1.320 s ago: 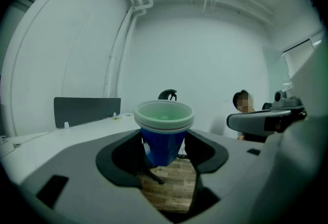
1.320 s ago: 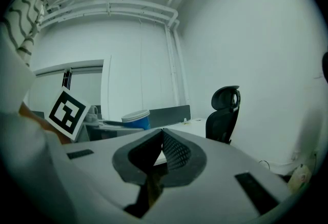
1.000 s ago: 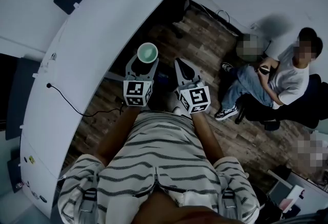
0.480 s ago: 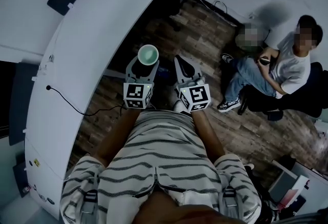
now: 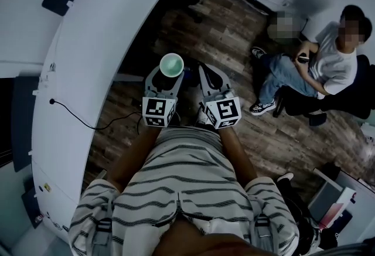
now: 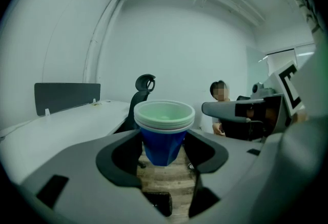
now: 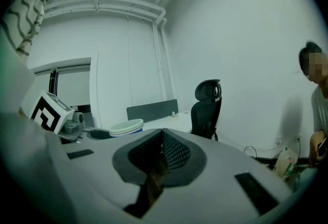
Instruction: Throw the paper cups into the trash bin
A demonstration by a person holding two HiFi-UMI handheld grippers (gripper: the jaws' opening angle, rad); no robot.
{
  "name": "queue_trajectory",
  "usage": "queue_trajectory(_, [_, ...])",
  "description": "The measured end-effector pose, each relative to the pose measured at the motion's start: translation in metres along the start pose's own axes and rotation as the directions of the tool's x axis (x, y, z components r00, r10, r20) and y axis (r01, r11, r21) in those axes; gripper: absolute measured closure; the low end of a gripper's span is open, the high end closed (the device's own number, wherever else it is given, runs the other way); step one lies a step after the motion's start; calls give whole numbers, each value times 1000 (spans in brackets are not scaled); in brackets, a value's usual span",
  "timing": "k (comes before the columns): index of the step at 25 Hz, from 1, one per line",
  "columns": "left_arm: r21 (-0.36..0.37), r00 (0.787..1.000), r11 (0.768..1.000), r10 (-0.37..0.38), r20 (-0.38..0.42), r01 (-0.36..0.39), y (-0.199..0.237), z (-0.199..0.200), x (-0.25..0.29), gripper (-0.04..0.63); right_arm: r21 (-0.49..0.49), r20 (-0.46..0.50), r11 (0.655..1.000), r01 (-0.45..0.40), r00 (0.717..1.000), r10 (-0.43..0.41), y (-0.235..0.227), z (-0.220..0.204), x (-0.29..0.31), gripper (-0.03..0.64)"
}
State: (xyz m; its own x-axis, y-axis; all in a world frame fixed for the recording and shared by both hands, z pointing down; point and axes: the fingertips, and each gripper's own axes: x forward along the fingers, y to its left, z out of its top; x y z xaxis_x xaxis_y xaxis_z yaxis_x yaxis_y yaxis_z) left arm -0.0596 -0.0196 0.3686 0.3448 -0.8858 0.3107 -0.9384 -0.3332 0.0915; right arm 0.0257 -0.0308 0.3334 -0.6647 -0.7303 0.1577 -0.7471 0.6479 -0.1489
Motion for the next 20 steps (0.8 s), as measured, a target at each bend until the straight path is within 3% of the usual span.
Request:
queue_trajectory(9, [-33,995,997,-74,-68,72,-23,-29,2,316,49,-60,997,57,997,-54,-6,-30,-18,609])
queue_trajectory(20, [-62,984,993,-111,-142,103,-38,-65,7,316,82,-126,992,91,989,-81,-13,-66,-31,609])
